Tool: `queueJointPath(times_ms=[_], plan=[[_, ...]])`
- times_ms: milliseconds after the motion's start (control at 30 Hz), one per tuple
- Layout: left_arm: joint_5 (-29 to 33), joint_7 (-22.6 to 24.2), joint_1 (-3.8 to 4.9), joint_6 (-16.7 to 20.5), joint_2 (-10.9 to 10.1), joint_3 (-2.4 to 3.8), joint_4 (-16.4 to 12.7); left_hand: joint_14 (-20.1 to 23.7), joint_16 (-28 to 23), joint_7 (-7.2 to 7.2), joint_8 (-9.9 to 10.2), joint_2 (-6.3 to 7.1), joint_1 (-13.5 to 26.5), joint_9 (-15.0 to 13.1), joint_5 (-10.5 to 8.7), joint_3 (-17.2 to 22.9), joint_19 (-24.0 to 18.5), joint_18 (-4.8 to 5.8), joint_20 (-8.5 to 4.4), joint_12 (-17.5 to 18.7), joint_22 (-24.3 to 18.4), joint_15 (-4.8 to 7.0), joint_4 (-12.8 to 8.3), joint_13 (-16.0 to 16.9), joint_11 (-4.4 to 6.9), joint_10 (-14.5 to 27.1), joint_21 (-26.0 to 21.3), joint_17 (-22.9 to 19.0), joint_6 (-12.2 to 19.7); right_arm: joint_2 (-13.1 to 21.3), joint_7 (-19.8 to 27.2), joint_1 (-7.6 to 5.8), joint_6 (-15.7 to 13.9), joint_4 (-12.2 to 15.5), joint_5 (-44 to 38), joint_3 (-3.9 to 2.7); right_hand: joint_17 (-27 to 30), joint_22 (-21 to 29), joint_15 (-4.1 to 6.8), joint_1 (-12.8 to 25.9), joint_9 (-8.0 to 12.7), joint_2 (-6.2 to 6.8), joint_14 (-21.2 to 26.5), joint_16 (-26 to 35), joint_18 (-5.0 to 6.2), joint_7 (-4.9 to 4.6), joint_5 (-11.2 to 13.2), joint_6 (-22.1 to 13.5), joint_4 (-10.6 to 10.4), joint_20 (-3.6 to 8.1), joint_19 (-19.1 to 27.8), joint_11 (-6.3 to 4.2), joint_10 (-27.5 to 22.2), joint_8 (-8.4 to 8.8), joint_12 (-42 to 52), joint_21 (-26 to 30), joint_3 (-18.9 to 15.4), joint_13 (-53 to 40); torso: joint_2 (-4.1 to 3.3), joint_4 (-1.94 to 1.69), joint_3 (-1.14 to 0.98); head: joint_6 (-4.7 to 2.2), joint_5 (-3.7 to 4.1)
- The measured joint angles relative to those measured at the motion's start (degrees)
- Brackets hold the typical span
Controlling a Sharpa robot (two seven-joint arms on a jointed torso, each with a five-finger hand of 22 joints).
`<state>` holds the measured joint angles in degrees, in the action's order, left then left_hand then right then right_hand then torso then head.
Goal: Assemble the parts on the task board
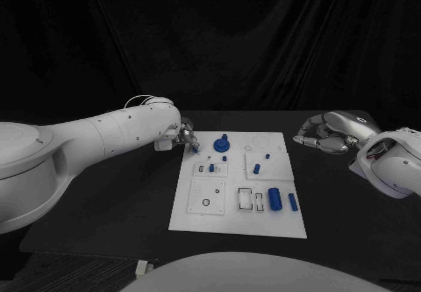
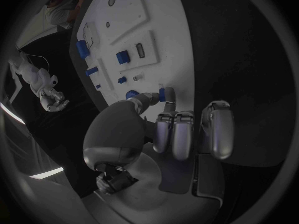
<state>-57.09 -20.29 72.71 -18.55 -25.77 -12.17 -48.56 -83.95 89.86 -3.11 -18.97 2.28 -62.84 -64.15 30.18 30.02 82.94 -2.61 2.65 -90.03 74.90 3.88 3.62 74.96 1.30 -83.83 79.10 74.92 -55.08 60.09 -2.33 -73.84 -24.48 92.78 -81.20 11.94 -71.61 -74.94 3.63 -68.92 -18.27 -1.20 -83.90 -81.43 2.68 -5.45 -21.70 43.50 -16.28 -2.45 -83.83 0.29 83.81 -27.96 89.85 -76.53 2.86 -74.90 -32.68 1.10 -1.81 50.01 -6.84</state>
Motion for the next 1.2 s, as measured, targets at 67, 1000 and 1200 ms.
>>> queueJointPath(times_ms=[67, 1000, 1200], plan=[[0.0, 0.3, 0.0, 0.2, -0.3, 0.0, -0.4, 0.0, 0.0, -0.01, 0.0, 0.24, 0.2, 0.0, 0.0, 0.0, 0.0, 0.0, 0.0, 0.0, 0.0, 0.0, 0.0, 0.0, 0.0, 0.0, 0.0, 0.0, -0.4, 0.0, 0.0, 0.0, 0.1, 0.0, 0.0, 0.0, 0.0, 0.0, 0.0, 0.0, 0.0, 0.0, 0.0, 0.0, 0.0, 0.0, 0.0, 0.0, 0.0, 0.0, 0.0, 0.0, 0.0, 0.0, 0.0, 0.0, 0.0, 0.0, 0.0, 0.0, -0.01, 0.0, -0.01], [0.0, -4.6, 1.81, 4.1, -12.1, -0.02, -22.9, 0.0, 0.0, -0.09, 0.0, 1.06, 1.7, 0.3, -0.98, 2.3, 0.0, 0.0, 0.0, 0.0, 0.0, 0.0, -2.0, 0.0, 0.0, 0.0, 0.0, 0.0, -1.8, 0.4, -0.3, 0.07, 0.4, 0.0, 0.0, 0.0, 0.2, 0.0, 0.0, -0.2, 0.0, -0.24, 0.0, 0.0, 0.0, 0.0, -0.3, 0.0, 0.0, 0.0, 0.0, 0.0, 0.0, 0.0, 0.0, 0.3, 0.0, 0.0, 0.08, -0.02, -0.01, 0.0, -0.1], [0.0, -6.0, 1.81, 4.8, -12.4, -0.02, -24.6, 0.0, 0.0, -0.17, 0.3, 0.77, 1.9, 0.3, -1.5, 2.3, 0.0, 0.0, 0.0, 0.0, 0.0, 0.0, -2.1, 0.0, 0.0, 0.0, 0.0, 0.0, -1.8, 0.3, -0.4, 0.08, 0.5, 0.0, 0.0, 0.0, 0.2, 0.0, 0.0, -0.2, 0.0, -0.23, 0.0, 0.0, 0.0, 0.0, -0.3, 0.0, 0.0, 0.0, 0.0, 0.0, 0.0, 0.0, 0.0, 0.3, 0.0, 0.0, 0.1, -0.01, -0.04, 0.0, -0.08]])
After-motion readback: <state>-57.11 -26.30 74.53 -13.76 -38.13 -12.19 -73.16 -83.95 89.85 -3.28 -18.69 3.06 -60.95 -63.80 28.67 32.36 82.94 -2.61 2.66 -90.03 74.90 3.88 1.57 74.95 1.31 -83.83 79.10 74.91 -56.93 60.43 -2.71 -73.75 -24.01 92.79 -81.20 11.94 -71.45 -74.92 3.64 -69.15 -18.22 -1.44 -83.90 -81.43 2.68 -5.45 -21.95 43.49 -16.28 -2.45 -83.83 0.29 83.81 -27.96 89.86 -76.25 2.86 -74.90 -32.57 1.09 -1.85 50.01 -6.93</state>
